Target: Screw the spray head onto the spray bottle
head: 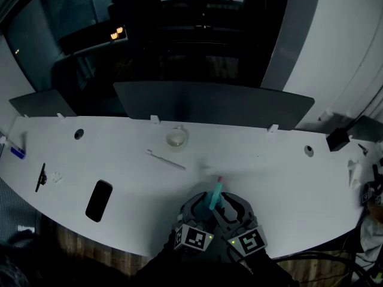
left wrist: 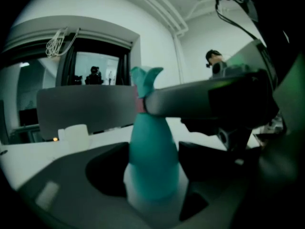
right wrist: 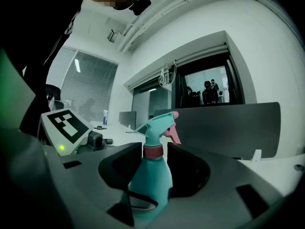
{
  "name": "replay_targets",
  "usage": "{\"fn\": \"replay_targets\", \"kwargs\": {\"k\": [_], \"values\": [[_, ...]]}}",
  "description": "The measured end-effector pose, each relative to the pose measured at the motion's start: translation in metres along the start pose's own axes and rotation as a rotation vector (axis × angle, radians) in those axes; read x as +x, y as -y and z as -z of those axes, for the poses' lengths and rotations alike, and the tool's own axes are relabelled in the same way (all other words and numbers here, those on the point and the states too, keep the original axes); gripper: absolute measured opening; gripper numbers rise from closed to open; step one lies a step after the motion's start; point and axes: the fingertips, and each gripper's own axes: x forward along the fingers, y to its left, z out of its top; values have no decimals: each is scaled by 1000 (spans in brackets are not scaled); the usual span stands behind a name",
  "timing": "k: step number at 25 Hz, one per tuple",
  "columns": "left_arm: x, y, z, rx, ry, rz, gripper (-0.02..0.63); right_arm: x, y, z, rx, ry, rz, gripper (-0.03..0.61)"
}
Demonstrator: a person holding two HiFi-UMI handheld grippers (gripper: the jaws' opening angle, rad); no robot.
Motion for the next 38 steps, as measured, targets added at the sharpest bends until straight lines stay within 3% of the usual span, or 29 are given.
{"fn": "replay_targets", "kwargs": {"k": [7, 9, 15, 23, 27, 30, 32, 36, 38], "values": [[0, 0, -2, -3, 1, -6, 330, 8, -1, -9, -78, -97, 29, 146], [0, 0, -2, -7, 2, -4, 330, 10, -1, -8, -56, -118, 28, 136], [0, 2, -2, -5, 19, -14, 330, 1, 4, -9, 65, 22, 17, 129], [-1, -1, -1, -95, 60, -52, 328, 2, 3, -10, 57, 83, 31, 129], [-7, -1, -5, -12, 74, 125, 360, 0, 2, -8, 76, 60, -50, 129], [-3, 4, -7, 100, 24, 242, 328, 3, 2, -9, 57, 54, -103, 129], [0, 4, -9, 90, 22, 195, 324, 3, 3, -10, 41, 61, -71, 129], [-2, 1, -10, -12, 36, -87, 321, 0, 3, -9, 16, 75, 54, 129], [-4, 0, -9, -36, 45, -147, 319, 1, 0, -9, 2, 67, 66, 129]]}}
